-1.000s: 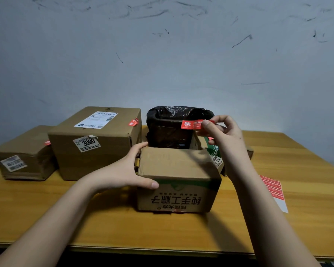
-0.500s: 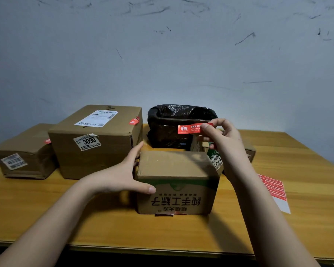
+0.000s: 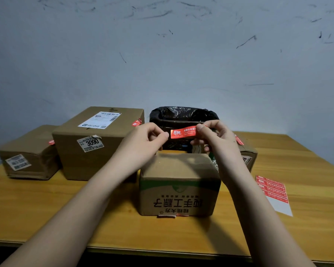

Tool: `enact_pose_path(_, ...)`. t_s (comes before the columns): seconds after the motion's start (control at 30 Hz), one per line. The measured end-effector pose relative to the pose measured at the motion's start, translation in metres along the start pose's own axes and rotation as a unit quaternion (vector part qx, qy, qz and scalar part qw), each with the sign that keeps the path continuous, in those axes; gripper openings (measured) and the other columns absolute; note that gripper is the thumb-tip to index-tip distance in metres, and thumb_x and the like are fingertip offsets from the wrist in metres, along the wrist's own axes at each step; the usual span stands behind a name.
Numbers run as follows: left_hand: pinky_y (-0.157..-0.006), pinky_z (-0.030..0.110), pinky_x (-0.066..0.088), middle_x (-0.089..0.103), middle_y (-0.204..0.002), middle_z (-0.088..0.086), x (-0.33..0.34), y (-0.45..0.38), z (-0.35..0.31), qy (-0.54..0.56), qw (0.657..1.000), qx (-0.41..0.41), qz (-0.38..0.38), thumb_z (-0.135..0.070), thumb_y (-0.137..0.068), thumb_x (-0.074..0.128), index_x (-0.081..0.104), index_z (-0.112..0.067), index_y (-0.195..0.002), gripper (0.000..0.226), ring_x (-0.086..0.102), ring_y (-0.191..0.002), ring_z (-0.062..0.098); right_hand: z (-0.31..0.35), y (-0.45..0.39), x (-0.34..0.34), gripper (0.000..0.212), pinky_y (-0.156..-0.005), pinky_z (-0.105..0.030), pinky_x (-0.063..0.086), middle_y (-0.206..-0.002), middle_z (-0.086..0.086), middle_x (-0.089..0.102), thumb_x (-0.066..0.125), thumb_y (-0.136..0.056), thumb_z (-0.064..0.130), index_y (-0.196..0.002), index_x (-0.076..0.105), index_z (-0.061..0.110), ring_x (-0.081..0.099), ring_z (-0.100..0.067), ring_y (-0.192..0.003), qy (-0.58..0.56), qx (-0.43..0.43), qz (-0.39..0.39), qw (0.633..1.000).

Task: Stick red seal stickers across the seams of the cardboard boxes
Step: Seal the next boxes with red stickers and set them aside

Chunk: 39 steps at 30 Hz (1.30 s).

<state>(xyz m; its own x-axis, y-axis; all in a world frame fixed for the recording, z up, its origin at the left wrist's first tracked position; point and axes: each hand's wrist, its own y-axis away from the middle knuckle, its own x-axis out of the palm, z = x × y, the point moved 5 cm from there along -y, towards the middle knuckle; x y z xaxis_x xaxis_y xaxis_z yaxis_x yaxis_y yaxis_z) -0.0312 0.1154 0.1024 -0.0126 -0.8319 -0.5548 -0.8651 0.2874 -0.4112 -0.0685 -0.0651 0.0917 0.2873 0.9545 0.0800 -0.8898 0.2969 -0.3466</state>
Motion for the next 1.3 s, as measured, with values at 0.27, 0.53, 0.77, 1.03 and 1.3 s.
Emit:
enact_pose_path(0.27, -0.061, 0.023, 0.041, 0.061, -0.073, -0.002, 0.019, -0.013, 0.007, 0.12, 0.992, -0.034, -0.016, -0.036, -0.097, 0.046, 0.064, -0.012, -0.086, 0.032, 0.049, -0.051, 0.006, -0.004, 0.002, 0.004, 0.011, -0.048, -0.013, 0.035, -0.07, 0.004, 0.071, 0.061, -0.092, 0.02, -0.087, 0.052, 0.017, 0.066, -0.008, -0.061, 0.004, 0.003, -0.003, 1.0)
enact_pose_path(0.53, -0.063, 0.022, 0.043, 0.06, -0.074, 0.002, 0.017, -0.01, 0.009, 0.139, 0.99, -0.015, -0.025, -0.026, -0.094, 0.055, 0.062, -0.019, -0.077, 0.02, 0.051, -0.057, 0.006, -0.007, 0.001, 0.004, 0.007, -0.05, -0.015, 0.034, -0.079, 0.002, 0.069, 0.059, -0.094, 0.02, -0.09, 0.054, 0.016, 0.065, -0.008, -0.06, -0.002, 0.019, -0.015, 1.0)
enact_pose_path(0.77, -0.06, 0.03, 0.038, 0.054, -0.065, -0.005, 0.013, -0.004, 0.009, 0.006, 0.996, -0.01, -0.093, -0.033, -0.093, 0.054, 0.055, -0.025, -0.073, 0.022, 0.049, -0.061, 0.013, -0.008, 0.002, 0.002, 0.009, -0.049, -0.009, 0.041, -0.076, -0.003, 0.069, 0.059, -0.093, 0.015, -0.085, 0.057, 0.014, 0.065, -0.006, -0.057, 0.052, 0.008, -0.024, 0.998)
enact_pose_path(1.03, -0.051, 0.022, 0.028, 0.049, -0.07, -0.011, 0.01, 0.008, -0.004, -0.201, 0.973, 0.038, -0.105, -0.036, -0.095, 0.047, 0.052, -0.022, -0.079, 0.022, 0.045, -0.063, 0.003, -0.009, -0.001, -0.007, 0.016, -0.079, -0.04, 0.051, -0.079, 0.01, 0.063, 0.061, -0.086, 0.034, -0.072, 0.058, 0.029, 0.062, -0.013, -0.081, 0.353, -0.045, -0.022, 0.934)
enact_pose_path(1.3, -0.073, 0.032, 0.039, 0.055, -0.075, -0.006, 0.018, 0.006, 0.007, -0.247, 0.968, 0.027, -0.04, -0.038, -0.096, 0.043, 0.053, -0.021, -0.076, 0.029, 0.052, -0.071, 0.011, -0.015, -0.001, -0.004, 0.022, -0.063, -0.028, 0.038, -0.08, 0.013, 0.056, 0.059, -0.089, 0.04, -0.072, 0.056, 0.027, 0.054, -0.008, -0.079, 0.465, -0.035, 0.033, 0.884)
